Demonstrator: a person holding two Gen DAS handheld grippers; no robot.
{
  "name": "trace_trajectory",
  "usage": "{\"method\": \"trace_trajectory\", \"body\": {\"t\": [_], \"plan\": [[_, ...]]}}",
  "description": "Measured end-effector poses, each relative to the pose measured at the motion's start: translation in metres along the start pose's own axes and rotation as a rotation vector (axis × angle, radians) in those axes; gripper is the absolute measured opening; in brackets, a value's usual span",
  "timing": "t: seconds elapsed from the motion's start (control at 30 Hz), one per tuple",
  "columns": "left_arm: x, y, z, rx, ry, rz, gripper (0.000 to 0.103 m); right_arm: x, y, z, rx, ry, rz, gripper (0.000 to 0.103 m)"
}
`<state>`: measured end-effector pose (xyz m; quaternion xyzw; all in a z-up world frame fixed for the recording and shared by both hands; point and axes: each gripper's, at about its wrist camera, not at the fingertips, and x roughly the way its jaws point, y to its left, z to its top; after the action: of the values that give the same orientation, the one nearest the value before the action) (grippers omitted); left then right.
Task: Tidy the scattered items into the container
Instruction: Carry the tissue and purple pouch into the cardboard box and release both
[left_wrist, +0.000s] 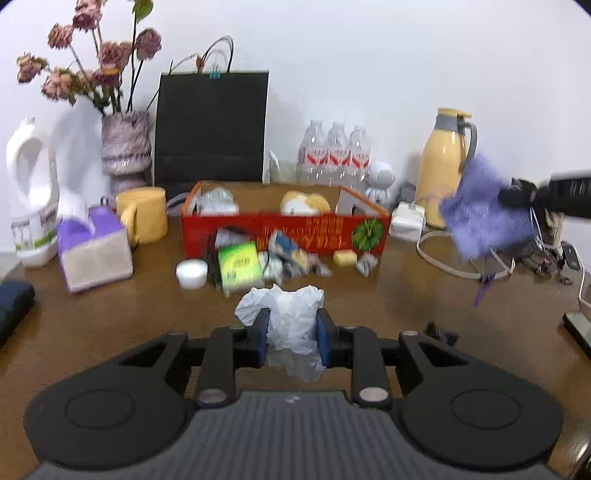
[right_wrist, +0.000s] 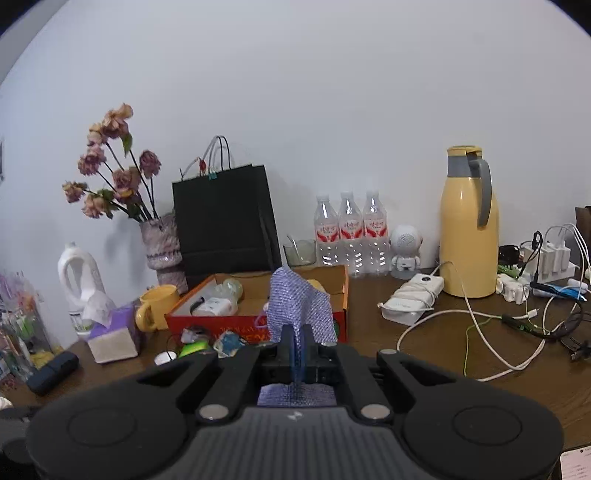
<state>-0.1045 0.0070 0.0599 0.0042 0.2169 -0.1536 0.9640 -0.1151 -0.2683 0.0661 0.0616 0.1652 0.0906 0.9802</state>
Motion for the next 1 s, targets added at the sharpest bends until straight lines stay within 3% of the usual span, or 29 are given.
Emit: {"method": "trace_trajectory", "body": {"t": [0.17,0.3,0.37,0.47,0.57,0.67,0.77,0.87,0.9,0.93,1.0], "plan": [[0.028,0.013,0.053,0.007,-0.054,-0.039,0.025,0.034,-0.006,0.009,0.008,0.020,-0.003,0.002],[0.075,0.023,0.112,0.035,-0.077,-0.017,0.025,0.077,-0.009,0.046,0.005,0.013,0.023,0.002],[0.110,0.030,0.145,0.023,-0.033,-0.039,0.025,0.111,-0.007,0.071,-0.008,0.029,0.032,0.002],[0.172,0.035,0.180,0.018,0.058,-0.002,0.025,0.176,-0.008,0.103,0.029,0.117,0.045,0.002],[0.235,0.034,0.186,0.076,0.160,0.092,0.025,0.249,-0.003,0.117,0.043,0.279,0.052,0.002],[0.282,0.038,0.176,0.074,0.286,0.105,0.025,0.313,0.000,0.101,0.048,0.474,0.024,0.003],[0.312,0.039,0.166,0.101,0.359,0.112,0.027,0.353,0.003,0.081,0.008,0.618,-0.025,0.003],[0.332,0.041,0.159,0.118,0.423,0.127,0.038,0.381,0.007,0.066,-0.070,0.741,-0.111,0.016],[0.335,0.042,0.158,0.122,0.438,0.122,0.046,0.388,0.008,0.062,-0.094,0.774,-0.137,0.023],[0.335,0.044,0.158,0.122,0.444,0.114,0.051,0.391,0.009,0.062,-0.109,0.788,-0.151,0.038],[0.331,0.044,0.162,0.115,0.439,0.090,0.062,0.390,0.011,0.069,-0.134,0.780,-0.159,0.056]]}}
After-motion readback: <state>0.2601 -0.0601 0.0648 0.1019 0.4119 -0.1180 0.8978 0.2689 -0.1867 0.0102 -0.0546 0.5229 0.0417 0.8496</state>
